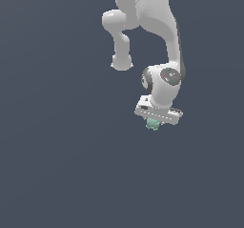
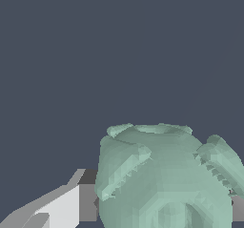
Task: Pick up the object and move it to a goal position.
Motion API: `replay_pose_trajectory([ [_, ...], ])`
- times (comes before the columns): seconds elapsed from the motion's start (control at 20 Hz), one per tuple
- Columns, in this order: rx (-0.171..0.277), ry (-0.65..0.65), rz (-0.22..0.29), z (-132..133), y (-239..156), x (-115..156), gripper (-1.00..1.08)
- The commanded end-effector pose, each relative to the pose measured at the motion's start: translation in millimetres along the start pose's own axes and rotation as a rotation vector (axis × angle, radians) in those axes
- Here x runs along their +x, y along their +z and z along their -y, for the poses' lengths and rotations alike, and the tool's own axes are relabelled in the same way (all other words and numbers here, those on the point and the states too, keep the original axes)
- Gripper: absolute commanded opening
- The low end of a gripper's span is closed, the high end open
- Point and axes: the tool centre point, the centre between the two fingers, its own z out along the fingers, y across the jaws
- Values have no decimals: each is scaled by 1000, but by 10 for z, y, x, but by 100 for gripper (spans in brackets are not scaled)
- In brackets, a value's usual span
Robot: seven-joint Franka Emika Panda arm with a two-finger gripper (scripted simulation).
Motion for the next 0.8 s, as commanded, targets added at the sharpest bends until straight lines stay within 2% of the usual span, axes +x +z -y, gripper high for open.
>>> replay_pose_trajectory([
  [0.0, 0, -1, 0, 152, -80, -211, -100],
  [0.4, 0, -1, 0, 533, -273, -713, -100],
  [0.75, 0, -1, 0, 646, -326, -836, -100],
])
